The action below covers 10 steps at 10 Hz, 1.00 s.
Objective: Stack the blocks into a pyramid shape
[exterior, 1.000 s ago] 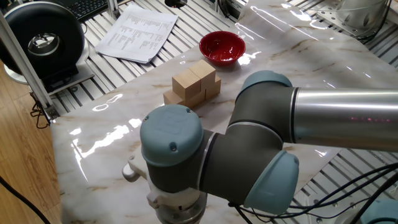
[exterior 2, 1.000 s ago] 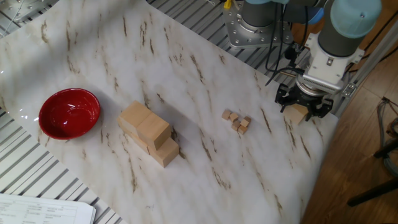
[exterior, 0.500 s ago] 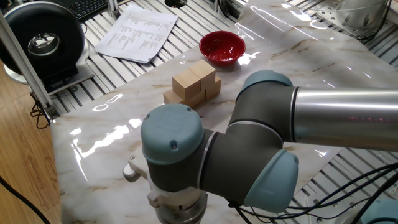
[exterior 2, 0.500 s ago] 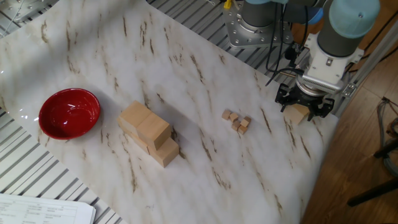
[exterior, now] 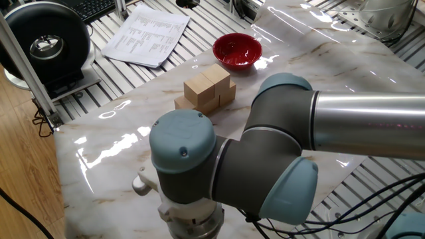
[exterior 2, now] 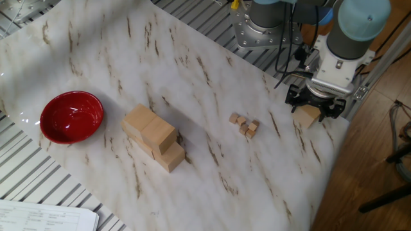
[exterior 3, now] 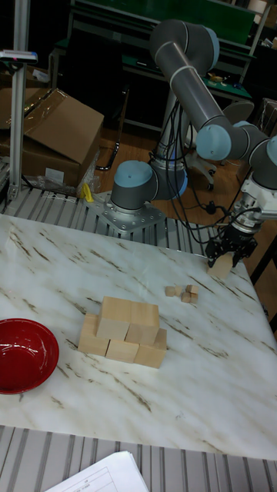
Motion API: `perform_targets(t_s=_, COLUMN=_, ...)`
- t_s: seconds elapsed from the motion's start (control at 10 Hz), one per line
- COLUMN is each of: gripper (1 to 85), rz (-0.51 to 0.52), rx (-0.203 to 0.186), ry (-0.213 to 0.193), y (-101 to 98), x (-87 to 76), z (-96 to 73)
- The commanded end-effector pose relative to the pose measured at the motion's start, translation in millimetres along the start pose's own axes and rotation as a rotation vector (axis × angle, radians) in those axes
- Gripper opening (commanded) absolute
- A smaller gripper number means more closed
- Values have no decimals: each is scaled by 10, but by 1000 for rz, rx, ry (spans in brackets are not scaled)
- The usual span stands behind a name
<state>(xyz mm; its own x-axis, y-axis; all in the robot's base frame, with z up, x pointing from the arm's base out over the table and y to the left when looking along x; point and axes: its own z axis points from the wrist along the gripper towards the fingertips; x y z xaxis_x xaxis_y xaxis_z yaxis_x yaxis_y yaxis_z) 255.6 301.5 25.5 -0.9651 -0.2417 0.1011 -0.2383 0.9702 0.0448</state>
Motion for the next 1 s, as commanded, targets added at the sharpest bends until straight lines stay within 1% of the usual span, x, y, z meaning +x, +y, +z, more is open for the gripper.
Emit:
perform_targets(t_s=0.0, gripper=680, rz=4, rx=-20, ry=26, y=40, x=72, z=1)
perform_targets(t_s=0.1, gripper=653, rz=12, rx=-18, ry=23, y=33, x=67, z=3)
perform_targets(t_s=0.3, gripper=577, rz=16, rx=3, ry=25, y=-20, x=57, z=-7)
perform_targets(t_s=0.4, gripper=490, rz=24, rx=27, ry=50, y=-59, x=90, z=-56)
perform_targets(t_s=0.5, gripper=417, rz=41, rx=50, ry=66, y=-78, x=88, z=-96)
perform_targets(t_s=0.6, gripper=387, rz=57, rx=33, ry=42, y=-42, x=42, z=-40)
perform_targets(t_s=0.7, gripper=320, rz=77, rx=51, ry=47, y=-89, x=55, z=-12)
perform_targets(t_s=0.8, gripper=290, rz=86, rx=60, ry=50, y=-105, x=60, z=-25)
perform_targets(t_s=0.9, gripper=287, rz=84, rx=62, ry=52, y=-107, x=64, z=-78)
